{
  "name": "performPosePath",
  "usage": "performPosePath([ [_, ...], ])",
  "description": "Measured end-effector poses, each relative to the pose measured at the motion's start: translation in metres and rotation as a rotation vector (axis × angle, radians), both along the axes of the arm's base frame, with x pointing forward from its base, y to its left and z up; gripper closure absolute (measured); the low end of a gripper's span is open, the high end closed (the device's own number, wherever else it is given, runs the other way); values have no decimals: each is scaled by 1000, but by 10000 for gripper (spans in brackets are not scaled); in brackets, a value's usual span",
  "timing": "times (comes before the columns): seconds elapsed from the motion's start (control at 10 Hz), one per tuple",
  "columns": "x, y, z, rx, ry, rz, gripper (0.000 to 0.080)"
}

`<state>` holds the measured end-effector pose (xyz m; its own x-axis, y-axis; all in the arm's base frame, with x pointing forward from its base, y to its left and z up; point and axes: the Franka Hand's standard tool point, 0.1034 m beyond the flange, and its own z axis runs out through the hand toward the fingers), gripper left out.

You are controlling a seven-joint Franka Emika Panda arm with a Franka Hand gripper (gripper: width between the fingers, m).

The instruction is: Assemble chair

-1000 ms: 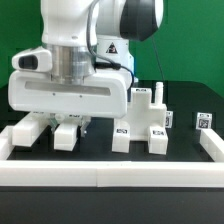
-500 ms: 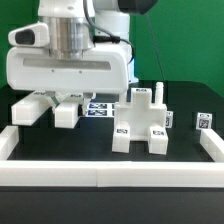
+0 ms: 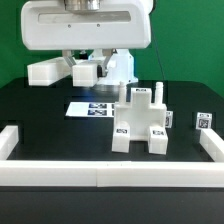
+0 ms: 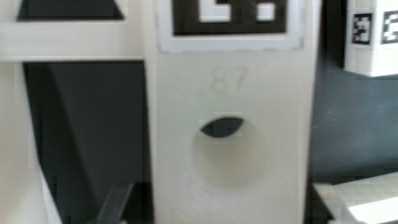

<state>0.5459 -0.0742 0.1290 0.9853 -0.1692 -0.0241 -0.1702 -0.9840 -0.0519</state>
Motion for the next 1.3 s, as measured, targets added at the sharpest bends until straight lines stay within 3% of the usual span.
performPosePath([
  [0.4, -1, 0, -3, -1, 6, -1, 511],
  [0.5, -1, 11, 1, 0, 4, -2, 511],
  [0.7, 0, 51, 12, 10, -6, -24, 511],
  [1.0, -3, 96, 11, 10, -10, -71, 511],
  [1.3, -4, 94, 10, 10, -7, -53, 511],
])
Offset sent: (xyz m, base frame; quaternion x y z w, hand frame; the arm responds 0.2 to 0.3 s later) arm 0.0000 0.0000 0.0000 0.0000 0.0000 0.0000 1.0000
